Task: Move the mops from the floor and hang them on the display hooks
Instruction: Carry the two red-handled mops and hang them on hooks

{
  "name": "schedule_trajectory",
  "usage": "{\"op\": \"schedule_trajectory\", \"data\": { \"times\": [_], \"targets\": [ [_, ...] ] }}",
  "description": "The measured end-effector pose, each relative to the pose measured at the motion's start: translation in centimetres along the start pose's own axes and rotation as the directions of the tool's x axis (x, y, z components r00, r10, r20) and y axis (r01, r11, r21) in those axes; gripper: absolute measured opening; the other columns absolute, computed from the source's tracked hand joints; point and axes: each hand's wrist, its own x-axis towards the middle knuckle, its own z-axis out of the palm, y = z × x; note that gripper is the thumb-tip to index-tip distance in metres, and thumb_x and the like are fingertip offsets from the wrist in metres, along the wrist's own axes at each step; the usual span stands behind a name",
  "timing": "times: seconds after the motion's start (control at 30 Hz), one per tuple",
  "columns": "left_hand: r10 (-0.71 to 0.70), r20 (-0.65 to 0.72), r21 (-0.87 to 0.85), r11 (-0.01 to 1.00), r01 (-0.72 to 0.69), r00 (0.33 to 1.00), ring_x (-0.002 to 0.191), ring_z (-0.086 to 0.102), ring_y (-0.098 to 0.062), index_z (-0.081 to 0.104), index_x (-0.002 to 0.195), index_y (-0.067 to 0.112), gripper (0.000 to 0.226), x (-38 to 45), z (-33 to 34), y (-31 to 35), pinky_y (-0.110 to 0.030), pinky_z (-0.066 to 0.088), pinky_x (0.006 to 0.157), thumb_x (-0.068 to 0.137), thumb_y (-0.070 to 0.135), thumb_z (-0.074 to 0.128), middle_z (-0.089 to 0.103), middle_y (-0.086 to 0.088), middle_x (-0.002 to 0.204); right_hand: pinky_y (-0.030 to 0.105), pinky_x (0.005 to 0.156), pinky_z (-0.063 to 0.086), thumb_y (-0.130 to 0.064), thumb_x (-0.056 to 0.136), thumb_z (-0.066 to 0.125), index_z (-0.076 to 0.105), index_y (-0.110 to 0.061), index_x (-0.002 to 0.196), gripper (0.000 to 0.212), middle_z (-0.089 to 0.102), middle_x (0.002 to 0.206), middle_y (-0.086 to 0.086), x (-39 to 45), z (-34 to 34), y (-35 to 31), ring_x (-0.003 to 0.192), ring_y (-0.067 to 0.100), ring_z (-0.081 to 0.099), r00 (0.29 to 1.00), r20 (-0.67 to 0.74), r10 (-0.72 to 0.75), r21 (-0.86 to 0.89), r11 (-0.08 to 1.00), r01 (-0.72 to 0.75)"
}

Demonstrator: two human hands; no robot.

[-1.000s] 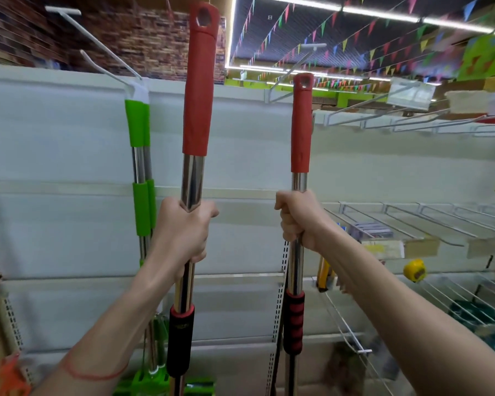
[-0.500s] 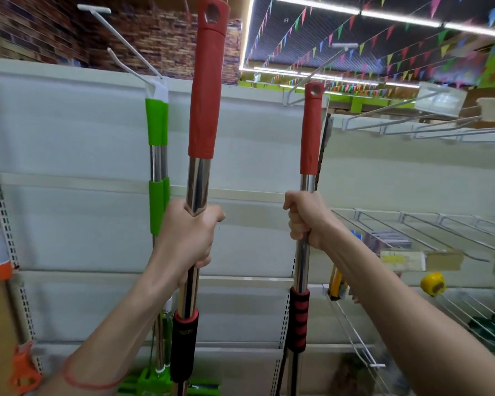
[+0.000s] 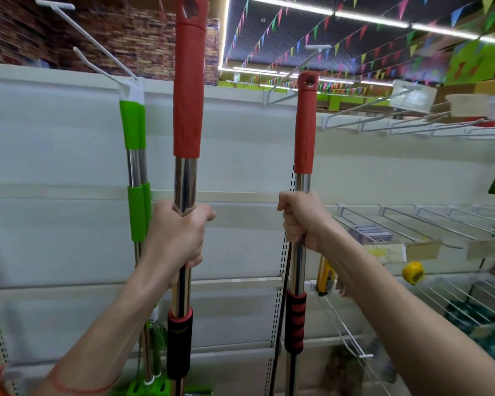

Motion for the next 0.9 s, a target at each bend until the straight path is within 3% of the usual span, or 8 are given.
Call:
{"op": "schedule_trajectory", "data": {
  "times": [0.23,0.73,0.9],
  "targets": [
    [-0.015,0.019,0.003,1.0,0.015,1.0,0.028,0.021,-0.016,0.035,0.04,0.026,0.048,0.1,0.2,-0.2,-0.021,0.026,0.037,0.08,0.022,0.062,0.025,0.005,0.039,0.023,0.041,0.019,-0.001,0.074,0.049,0.023,-0.025,0.061,0.037,0.022,0.048,-0.003,3.3,0.1,0.3,0.039,0.016,0.014,0.999,-0.036,0.038,-0.052,0.998,-0.04],
    [-0.023,-0.082,0.037,0.999,0.026,0.996,0.031,0.021,-0.018,0.03,0.056,0.026,0.04,-0.4,-0.6,-0.1,-0.024,0.026,0.039,0.078,0.021,0.063,0.024,0.0,0.044,0.019,0.036,0.025,-0.004,0.069,0.053,0.028,-0.028,0.04,0.045,0.026,0.043,-0.007,13.8,1.1,1.3,0.033,0.012,0.019,0.999,0.012,0.049,-0.06,0.997,-0.048],
    [0.002,-0.102,0.058,0.998,0.004,0.995,0.033,0.02,-0.017,0.03,0.057,0.024,0.046,-0.3,-0.8,-0.6,-0.024,0.024,0.04,0.086,0.012,0.064,0.023,-0.002,0.046,0.021,0.037,0.025,-0.005,0.069,0.054,0.027,-0.03,0.048,0.042,0.026,0.044,-0.006,16.2,1.4,1.6,0.035,0.013,0.019,0.999,0.006,0.054,-0.066,0.996,-0.054]
  ]
}}
